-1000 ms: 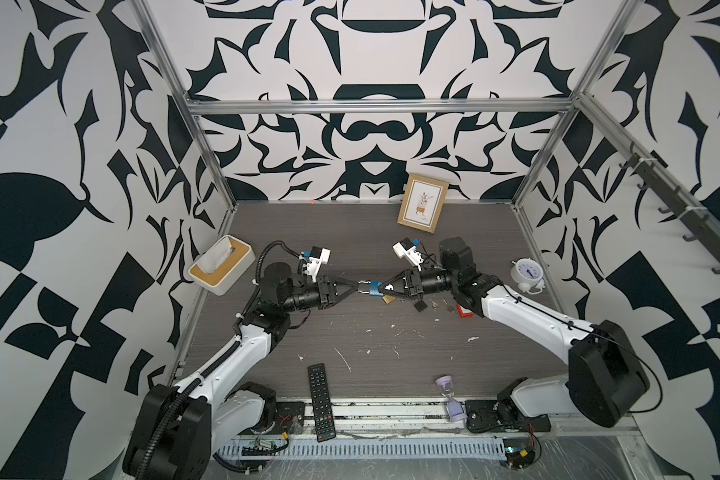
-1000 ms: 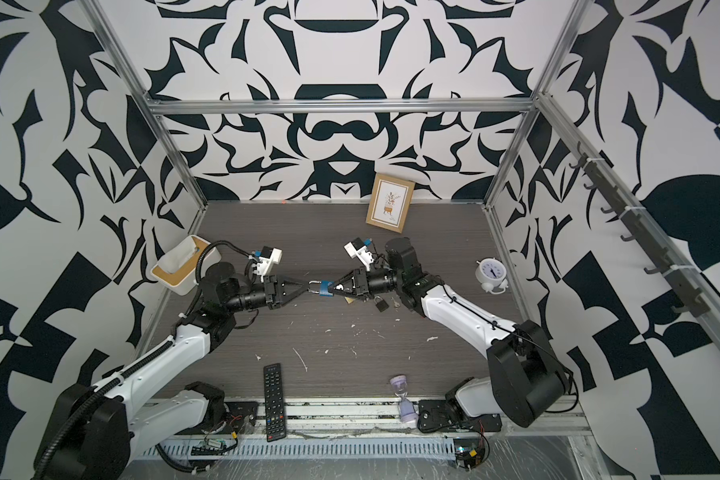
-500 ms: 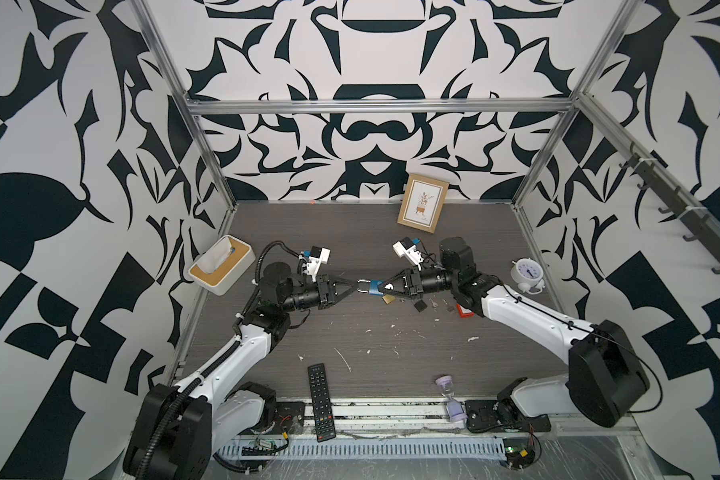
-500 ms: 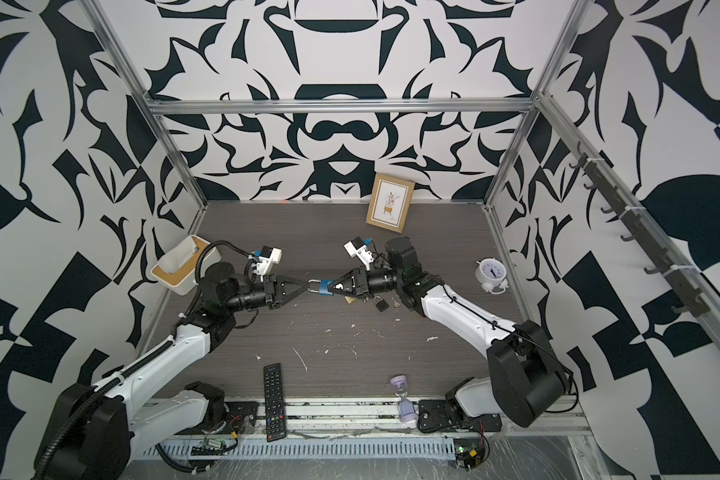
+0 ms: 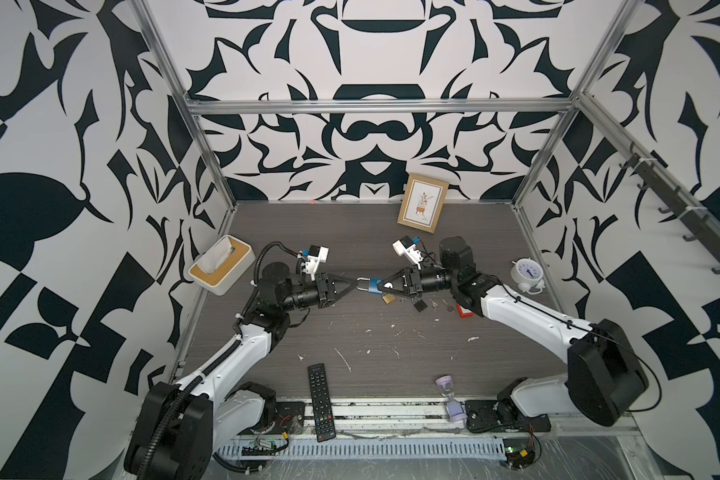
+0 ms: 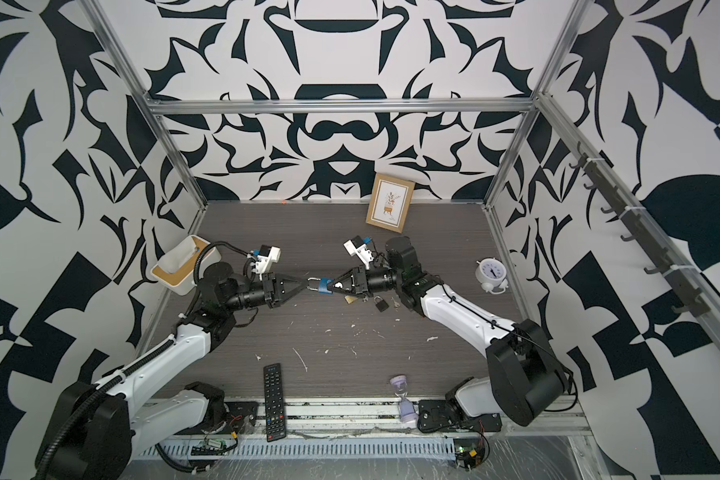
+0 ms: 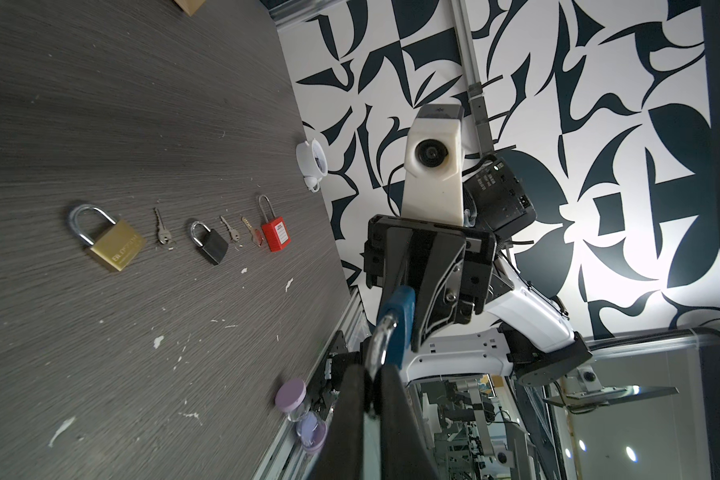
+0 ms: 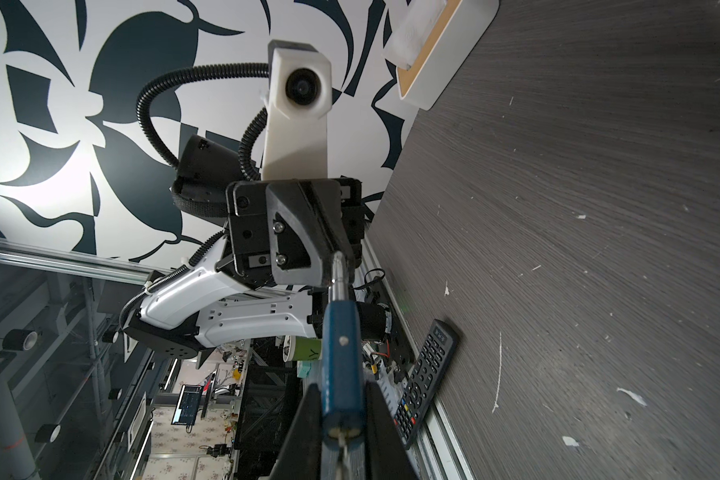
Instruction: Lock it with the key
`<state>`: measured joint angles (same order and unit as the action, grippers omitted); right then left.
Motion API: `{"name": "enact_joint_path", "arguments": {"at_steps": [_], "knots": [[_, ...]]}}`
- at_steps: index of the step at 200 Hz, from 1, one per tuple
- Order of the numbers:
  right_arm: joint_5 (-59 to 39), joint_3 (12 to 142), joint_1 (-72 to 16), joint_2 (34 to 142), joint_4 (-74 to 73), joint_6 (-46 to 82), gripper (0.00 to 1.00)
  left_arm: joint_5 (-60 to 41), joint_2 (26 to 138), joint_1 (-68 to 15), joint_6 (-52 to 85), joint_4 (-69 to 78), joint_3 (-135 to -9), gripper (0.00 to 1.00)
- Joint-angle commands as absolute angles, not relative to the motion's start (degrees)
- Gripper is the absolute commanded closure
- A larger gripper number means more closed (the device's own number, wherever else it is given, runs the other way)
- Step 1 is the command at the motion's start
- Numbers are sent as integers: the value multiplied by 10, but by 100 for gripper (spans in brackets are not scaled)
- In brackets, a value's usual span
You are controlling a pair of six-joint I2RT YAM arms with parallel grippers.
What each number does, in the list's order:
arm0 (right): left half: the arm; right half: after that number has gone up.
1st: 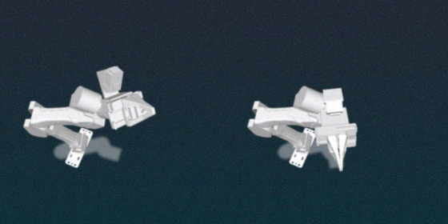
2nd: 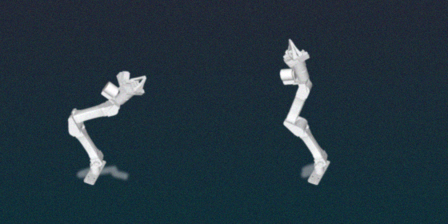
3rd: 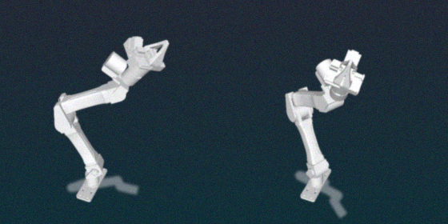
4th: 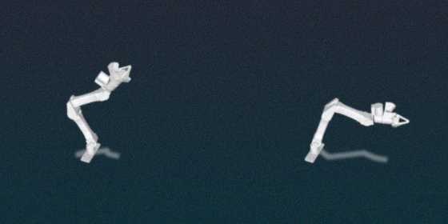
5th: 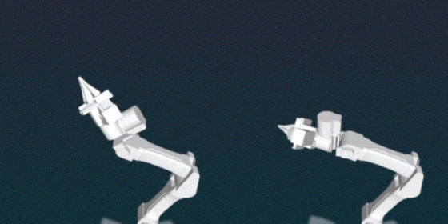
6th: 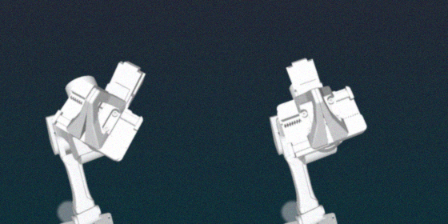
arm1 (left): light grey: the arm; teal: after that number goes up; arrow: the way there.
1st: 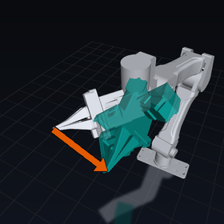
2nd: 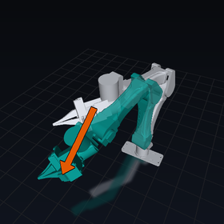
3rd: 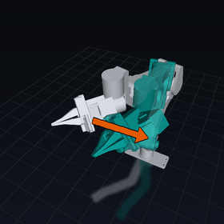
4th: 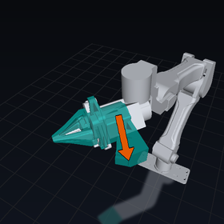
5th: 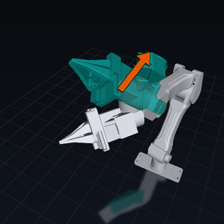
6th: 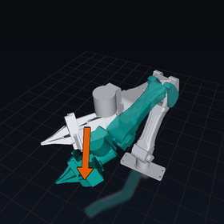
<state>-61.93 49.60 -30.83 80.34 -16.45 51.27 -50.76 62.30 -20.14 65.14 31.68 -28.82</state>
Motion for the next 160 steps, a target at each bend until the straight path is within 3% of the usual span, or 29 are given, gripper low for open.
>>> {"name": "enact_joint_path", "arguments": {"at_steps": [1, 160], "knots": [[-624, 520, -320, 807, -216, 521, 100, -515, 614, -207, 655, 342, -283, 100], [-611, 550, -335, 840, -226, 521, 100, -527, 622, -238, 645, 357, -288, 100]]}}
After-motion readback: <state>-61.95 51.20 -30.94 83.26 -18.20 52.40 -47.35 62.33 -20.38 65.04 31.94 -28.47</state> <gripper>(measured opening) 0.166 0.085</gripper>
